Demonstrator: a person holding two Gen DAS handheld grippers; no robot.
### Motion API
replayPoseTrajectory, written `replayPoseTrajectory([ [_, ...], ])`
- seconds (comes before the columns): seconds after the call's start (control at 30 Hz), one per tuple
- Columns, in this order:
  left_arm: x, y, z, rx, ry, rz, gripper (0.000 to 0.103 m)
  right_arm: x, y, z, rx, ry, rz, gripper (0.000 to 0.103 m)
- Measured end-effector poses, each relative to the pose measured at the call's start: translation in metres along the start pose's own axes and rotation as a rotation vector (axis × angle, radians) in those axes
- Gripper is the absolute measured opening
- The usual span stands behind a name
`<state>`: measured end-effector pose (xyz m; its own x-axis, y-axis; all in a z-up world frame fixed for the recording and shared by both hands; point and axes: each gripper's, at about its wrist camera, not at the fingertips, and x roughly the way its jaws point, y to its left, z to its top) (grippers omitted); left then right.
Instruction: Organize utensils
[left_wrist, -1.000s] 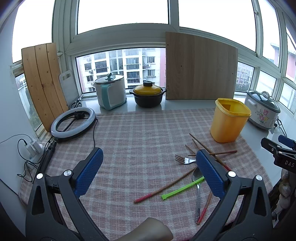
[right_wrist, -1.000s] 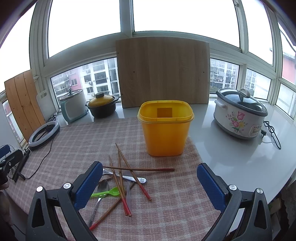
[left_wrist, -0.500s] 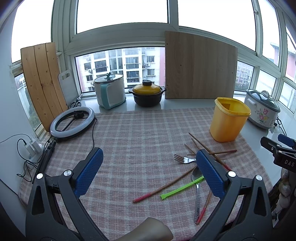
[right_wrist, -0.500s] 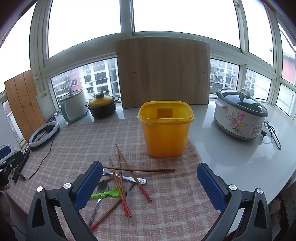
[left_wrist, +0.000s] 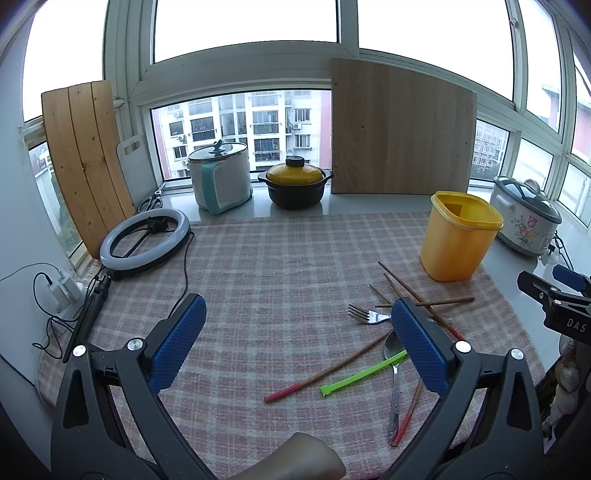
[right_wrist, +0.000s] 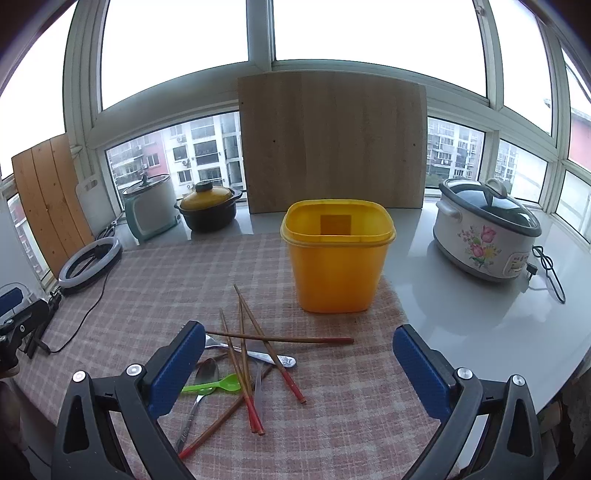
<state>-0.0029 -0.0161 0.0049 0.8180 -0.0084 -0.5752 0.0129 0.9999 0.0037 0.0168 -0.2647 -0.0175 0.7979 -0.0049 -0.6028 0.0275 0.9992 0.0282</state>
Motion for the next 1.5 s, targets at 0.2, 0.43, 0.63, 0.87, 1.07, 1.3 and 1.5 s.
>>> replayPoseTrajectory([
  [0.2, 0.001, 0.001, -0.003, -0.001, 0.002, 0.001, 0.102, 0.006, 0.0, -0.001, -0.004, 0.007, 0.009, 0.103],
  [0.43, 0.002, 0.003, -0.004, 0.002, 0.006, 0.001, 0.102, 0.01, -0.001, -0.001, -0.006, 0.01, 0.021, 0.103],
  [0.63, 0.007, 0.005, -0.015, -0.004, 0.013, 0.0, 0.102, 0.016, -0.002, -0.002, -0.008, 0.018, 0.032, 0.103],
  [0.87, 0.014, 0.005, -0.014, -0.01, 0.037, 0.008, 0.102, 0.024, -0.004, -0.001, -0.016, 0.028, 0.044, 0.102],
  [1.07, 0.02, 0.004, -0.011, -0.019, 0.057, 0.018, 0.102, 0.031, -0.003, -0.001, -0.024, 0.033, 0.056, 0.102],
  [1.3, 0.033, 0.002, -0.01, -0.003, 0.104, -0.006, 0.102, 0.042, -0.005, -0.001, -0.062, 0.037, 0.076, 0.101],
  [1.5, 0.048, 0.002, -0.012, 0.035, 0.135, -0.066, 0.098, 0.067, -0.009, 0.005, -0.235, 0.038, 0.127, 0.089],
])
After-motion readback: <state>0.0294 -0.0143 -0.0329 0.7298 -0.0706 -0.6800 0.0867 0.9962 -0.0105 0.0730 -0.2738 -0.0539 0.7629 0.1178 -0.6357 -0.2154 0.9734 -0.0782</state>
